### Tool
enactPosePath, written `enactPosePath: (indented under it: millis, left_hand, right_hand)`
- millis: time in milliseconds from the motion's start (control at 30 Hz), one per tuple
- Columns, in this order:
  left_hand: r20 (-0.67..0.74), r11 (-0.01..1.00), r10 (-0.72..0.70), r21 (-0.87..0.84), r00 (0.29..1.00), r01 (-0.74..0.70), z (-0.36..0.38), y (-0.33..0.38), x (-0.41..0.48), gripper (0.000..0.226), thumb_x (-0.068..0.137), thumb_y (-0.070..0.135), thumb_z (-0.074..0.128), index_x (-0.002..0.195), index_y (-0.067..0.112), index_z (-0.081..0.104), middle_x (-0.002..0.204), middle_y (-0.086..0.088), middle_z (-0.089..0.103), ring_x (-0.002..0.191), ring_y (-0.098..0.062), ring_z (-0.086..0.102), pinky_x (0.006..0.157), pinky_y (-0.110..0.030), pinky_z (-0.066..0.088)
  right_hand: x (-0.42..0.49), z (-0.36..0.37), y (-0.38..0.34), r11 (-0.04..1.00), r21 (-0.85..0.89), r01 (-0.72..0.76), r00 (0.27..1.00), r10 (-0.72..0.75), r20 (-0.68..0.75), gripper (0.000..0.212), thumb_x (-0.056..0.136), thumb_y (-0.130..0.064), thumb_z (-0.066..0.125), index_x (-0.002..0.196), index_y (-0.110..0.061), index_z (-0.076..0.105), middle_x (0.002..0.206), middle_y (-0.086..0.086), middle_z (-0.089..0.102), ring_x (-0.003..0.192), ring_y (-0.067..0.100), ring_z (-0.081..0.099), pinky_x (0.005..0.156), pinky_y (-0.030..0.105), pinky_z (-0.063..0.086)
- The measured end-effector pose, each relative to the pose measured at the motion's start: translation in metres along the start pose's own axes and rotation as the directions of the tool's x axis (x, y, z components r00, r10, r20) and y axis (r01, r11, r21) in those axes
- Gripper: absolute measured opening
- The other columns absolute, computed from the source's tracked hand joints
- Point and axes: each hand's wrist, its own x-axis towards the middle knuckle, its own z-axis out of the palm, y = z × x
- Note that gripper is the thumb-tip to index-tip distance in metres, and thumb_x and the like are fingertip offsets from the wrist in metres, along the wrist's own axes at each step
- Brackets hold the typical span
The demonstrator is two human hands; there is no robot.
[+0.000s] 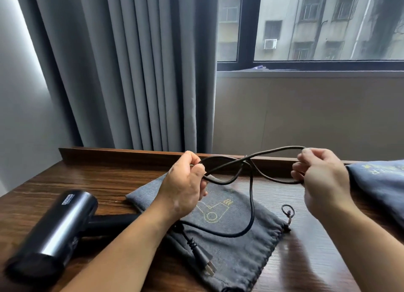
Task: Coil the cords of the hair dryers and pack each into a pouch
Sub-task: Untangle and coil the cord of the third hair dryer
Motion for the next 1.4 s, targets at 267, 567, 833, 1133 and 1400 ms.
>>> enactPosePath:
  millis: [267,567,833,1133,1400]
  left_hand:
    - [0.077,0.946,0.134,0.288,0.988,-0.151,0.005,0.004,-0.007,0.015,0.104,0.026,0.045,0.090,0.026,0.048,0.068,0.002,0.062,0.062,-0.013,0.058,0.057,-0.043,0.051]
    - [0.032,0.916,0.177,0.361,0.984,-0.176,0.009,0.011,-0.012,0.018,0.105,0.015,0.041,0.089,0.021,0.047,0.061,0.001,0.070,0.060,-0.006,0.064,0.060,-0.017,0.044]
    - [0.210,0.861,0.124,0.463,0.970,-0.210,0.008,0.011,-0.005,0.019,0.105,0.019,0.042,0.087,0.025,0.040,0.079,0.005,0.074,0.053,-0.007,0.053,0.053,-0.022,0.037]
    - [-0.078,0.995,-0.095,-0.019,0.992,0.094,0.000,-0.007,0.003,0.015,0.105,0.010,0.040,0.091,0.010,0.044,0.077,-0.015,0.058,0.054,-0.027,0.063,0.057,-0.049,0.061]
    - [0.093,0.979,0.065,0.185,0.994,-0.081,0.013,0.000,-0.011,0.013,0.105,0.027,0.051,0.093,0.021,0.052,0.070,-0.010,0.067,0.054,-0.019,0.062,0.056,-0.042,0.054]
  right_hand:
    - [-0.050,0.017,0.000,0.416,-0.378,0.827,0.562,-0.585,0.585,0.051,0.074,-0.015,0.066,0.125,-0.019,0.067,0.132,0.002,0.059,0.124,0.019,0.056,0.110,0.028,0.038]
    - [-0.049,0.027,0.006,0.188,-0.284,0.940,0.331,-0.698,0.635,0.006,0.086,-0.024,0.078,0.090,-0.020,0.076,0.085,-0.005,0.067,0.072,0.017,0.064,0.065,0.033,0.054]
    - [-0.039,0.016,-0.006,0.733,-0.335,0.592,0.805,-0.557,0.202,0.011,0.094,-0.023,0.069,0.088,-0.025,0.060,0.074,-0.009,0.065,0.072,0.012,0.063,0.068,0.018,0.044]
    - [-0.016,-0.005,-0.009,0.563,-0.745,0.358,0.933,-0.194,0.303,0.005,0.087,-0.021,0.060,0.091,-0.019,0.062,0.089,0.006,0.068,0.093,0.034,0.060,0.077,0.038,0.043]
    - [-0.070,0.021,-0.004,0.228,-0.354,0.907,0.419,-0.397,0.817,0.042,0.074,-0.031,0.057,0.114,-0.028,0.070,0.125,-0.009,0.064,0.121,0.013,0.058,0.118,0.050,0.029]
